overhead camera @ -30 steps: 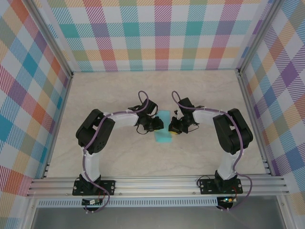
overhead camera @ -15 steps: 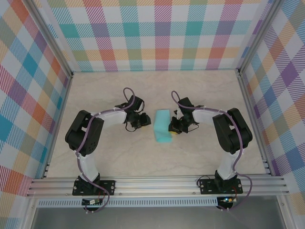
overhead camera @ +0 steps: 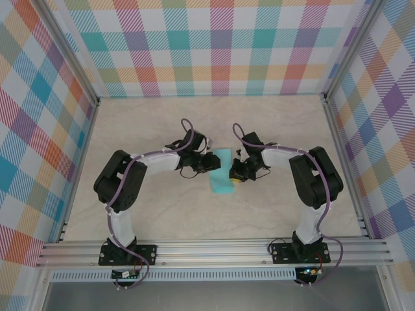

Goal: Fold a paper plane with a square sheet of paper (fold left side to right side)
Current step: First fold the square sheet of paper in half at the center of the table.

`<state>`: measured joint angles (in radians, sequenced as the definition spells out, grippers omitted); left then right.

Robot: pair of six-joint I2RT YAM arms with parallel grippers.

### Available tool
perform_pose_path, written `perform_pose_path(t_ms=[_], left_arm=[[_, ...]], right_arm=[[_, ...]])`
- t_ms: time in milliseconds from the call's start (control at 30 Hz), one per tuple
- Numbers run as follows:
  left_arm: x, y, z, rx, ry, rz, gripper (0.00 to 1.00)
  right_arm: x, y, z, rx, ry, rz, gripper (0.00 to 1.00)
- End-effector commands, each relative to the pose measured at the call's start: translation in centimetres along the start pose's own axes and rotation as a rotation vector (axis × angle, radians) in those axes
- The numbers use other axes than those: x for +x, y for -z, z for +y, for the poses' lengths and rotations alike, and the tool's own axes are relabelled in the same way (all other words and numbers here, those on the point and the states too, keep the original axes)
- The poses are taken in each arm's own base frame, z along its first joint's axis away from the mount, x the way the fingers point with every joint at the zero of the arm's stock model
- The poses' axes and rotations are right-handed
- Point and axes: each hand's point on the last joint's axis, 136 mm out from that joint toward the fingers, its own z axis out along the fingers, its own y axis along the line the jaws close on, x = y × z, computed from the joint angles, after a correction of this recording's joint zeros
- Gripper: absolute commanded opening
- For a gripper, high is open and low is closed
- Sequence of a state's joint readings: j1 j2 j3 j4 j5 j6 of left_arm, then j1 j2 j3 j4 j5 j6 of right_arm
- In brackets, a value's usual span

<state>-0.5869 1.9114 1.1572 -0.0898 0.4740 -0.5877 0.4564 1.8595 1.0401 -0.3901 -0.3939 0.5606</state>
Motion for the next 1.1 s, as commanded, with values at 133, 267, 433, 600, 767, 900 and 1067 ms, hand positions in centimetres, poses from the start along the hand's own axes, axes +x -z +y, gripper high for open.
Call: perform_pose_path(t_ms=[133, 267, 433, 600, 767, 900, 1067], left_arm=[[-1.1, -1.7, 1.4, -0.054, -0.015, 0.006, 0.24], [-1.4, -1.9, 2.9, -0.088, 0.004, -0.019, 0.24], [-1.8, -1.9, 4.6, -0.12, 0.023, -0.048, 0.23], [-2.8, -1.7, 5.5, -0.141, 0.05, -0.09, 0.23], [-4.3, -1.7, 6.2, -0.161, 0.083, -0.137, 0.23], [-5.6, -1.8, 6.2, -0.16, 0.098, -0.16, 0.23], [-7.6, -1.8, 6.8, -0.178, 0.115, -0.188, 0.23]], right_arm=[[2.8, -2.4, -5.2, 0.202, -0.046, 0.097, 0.09], [2.9, -2.4, -5.5, 0.224, -0.039, 0.101, 0.09], [3.0, -2.4, -5.7, 0.234, -0.034, 0.105, 0.09], [3.1, -2.5, -6.0, 0.249, -0.032, 0.112, 0.09], [3.1, -2.6, -6.1, 0.261, -0.023, 0.114, 0.09], [3.2, -2.6, -6.0, 0.263, -0.021, 0.116, 0.09], [3.2, -2.6, -5.9, 0.257, -0.017, 0.116, 0.09]])
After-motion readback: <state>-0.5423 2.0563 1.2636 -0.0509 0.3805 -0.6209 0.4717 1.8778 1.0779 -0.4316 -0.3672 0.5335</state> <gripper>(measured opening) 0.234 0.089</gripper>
